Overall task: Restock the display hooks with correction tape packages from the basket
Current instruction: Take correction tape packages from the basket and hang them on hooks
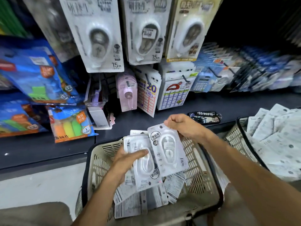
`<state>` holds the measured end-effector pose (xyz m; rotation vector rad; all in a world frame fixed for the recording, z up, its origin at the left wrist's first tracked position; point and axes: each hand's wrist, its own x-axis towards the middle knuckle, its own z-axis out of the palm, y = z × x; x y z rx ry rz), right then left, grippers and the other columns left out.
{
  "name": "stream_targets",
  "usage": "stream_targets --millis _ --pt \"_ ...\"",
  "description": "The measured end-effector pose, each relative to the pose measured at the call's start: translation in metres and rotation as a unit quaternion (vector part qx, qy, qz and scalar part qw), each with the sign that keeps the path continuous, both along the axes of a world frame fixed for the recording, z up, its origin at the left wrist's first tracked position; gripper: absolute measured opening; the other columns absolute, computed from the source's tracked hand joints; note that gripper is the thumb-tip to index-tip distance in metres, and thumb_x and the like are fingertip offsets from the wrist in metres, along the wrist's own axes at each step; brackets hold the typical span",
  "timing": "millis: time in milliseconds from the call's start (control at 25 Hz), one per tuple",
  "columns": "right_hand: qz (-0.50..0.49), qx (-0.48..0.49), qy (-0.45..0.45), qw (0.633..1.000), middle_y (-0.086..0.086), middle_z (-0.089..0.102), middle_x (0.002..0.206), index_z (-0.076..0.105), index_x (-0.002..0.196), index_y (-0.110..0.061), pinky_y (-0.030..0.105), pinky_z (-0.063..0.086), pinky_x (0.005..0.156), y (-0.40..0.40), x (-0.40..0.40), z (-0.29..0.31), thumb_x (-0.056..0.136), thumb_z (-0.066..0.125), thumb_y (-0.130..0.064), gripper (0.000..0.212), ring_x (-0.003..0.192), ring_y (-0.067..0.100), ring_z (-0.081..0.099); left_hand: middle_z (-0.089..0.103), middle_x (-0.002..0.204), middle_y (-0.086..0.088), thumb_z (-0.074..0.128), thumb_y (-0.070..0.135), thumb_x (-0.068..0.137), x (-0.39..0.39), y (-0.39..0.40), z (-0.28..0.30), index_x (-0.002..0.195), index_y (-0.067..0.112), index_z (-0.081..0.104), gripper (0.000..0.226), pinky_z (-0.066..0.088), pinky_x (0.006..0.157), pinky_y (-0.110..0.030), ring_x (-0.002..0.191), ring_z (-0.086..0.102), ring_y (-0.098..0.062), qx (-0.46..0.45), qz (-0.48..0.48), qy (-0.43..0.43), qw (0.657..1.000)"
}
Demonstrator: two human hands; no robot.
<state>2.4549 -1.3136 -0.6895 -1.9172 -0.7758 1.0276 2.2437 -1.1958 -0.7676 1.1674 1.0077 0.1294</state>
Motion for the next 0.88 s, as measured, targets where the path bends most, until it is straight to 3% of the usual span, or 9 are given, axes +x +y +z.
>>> stream_targets --millis 80,160,280,360,440,560,680,760,880 --pt "-0.035 0.017 -0.052 0.998 -0.012 0.047 0.054 0.051 0.073 -0.017 0.016 0.037 0.047 0.000 0.000 0.024 0.101 0.060 -0.026 0.032 0.047 0.000 0.042 0.080 0.104 0.003 0.099 0.039 0.039 0.015 0.000 0.031 0.116 0.021 0.062 0.087 0.058 0.083 -0.042 0.093 0.076 -0.014 -0.023 0.000 -0.047 0.999" --pt "-0.097 0.074 -0.076 0.990 -0.015 0.047 0.050 0.051 0.073 -0.015 0.015 0.037 0.048 0.001 -0.003 0.046 0.101 0.061 -0.024 0.031 0.044 -0.002 0.041 0.081 0.100 0.000 0.101 0.036 0.035 0.029 0.003 0.058 0.108 0.023 0.069 0.080 0.060 0.073 -0.036 0.088 0.078 -0.019 -0.002 -0.006 -0.102 0.995" --pt "-0.182 0.165 -0.004 0.969 0.005 0.065 0.068 0.061 0.082 -0.007 0.029 0.051 0.064 0.001 -0.001 0.085 0.101 0.060 -0.025 0.026 0.062 0.014 0.060 0.081 0.100 -0.006 0.095 0.034 0.039 0.040 0.007 0.094 0.109 0.018 0.073 0.075 0.063 0.071 -0.036 0.089 0.078 -0.024 0.007 -0.007 -0.154 0.988" --pt "-0.230 0.203 0.022 0.952 0.015 0.061 0.076 0.060 0.083 -0.007 0.038 0.049 0.070 -0.003 0.003 0.110 0.101 0.060 -0.027 0.027 0.068 0.024 0.057 0.080 0.102 -0.008 0.095 0.035 0.038 0.042 0.008 0.110 0.112 0.017 0.072 0.079 0.061 0.086 -0.049 0.094 0.077 -0.030 0.009 -0.005 -0.166 0.986" --pt "-0.227 0.200 -0.012 0.953 0.012 0.057 0.074 0.057 0.078 -0.011 0.036 0.046 0.070 -0.007 0.000 0.126 0.101 0.060 -0.029 0.030 0.066 0.022 0.054 0.080 0.103 -0.009 0.096 0.037 0.037 0.044 0.007 0.124 0.112 0.017 0.072 0.081 0.058 0.091 -0.055 0.097 0.076 -0.033 0.005 -0.002 -0.175 0.985" --pt "-0.214 0.213 -0.020 0.953 0.010 0.066 0.071 0.062 0.075 -0.012 0.036 0.053 0.067 -0.001 -0.019 0.135 0.101 0.060 -0.028 0.030 0.066 0.018 0.063 0.080 0.099 -0.011 0.098 0.032 0.040 0.051 0.004 0.147 0.100 0.019 0.078 0.064 0.063 0.068 -0.040 0.087 0.078 -0.030 -0.003 -0.013 -0.214 0.977" --pt "-0.239 0.256 0.068 0.934 0.007 0.072 0.074 0.062 0.081 -0.011 0.036 0.056 0.066 0.009 -0.025 0.151 0.098 0.065 -0.029 0.024 0.070 0.024 0.068 0.080 0.092 -0.012 0.094 0.023 0.038 0.059 0.009 0.174 0.089 0.022 0.082 0.052 0.060 0.056 -0.035 0.076 0.079 -0.027 0.019 0.015 -0.242 0.970" --pt "-0.170 0.242 0.180 0.938 0.009 0.078 0.098 0.072 0.102 -0.010 0.038 0.060 0.080 0.003 -0.018 0.164 0.089 0.075 -0.027 0.022 0.088 0.027 0.075 0.081 0.091 -0.011 0.092 0.022 0.038 0.064 0.016 0.192 0.090 0.022 0.082 0.053 0.062 0.060 -0.041 0.077 0.079 -0.028 0.041 0.035 -0.251 0.966" --pt "0.008 0.188 0.219 0.958 0.012 0.073 0.121 0.072 0.119 -0.019 0.044 0.058 0.093 -0.018 -0.010 0.171 0.075 0.085 -0.011 0.047 0.111 0.031 0.070 0.080 0.100 -0.014 0.096 0.026 0.042 0.066 0.028 0.217 0.102 0.021 0.077 0.063 0.060 0.081 -0.062 0.091 0.077 -0.038 0.062 0.010 -0.242 0.968"
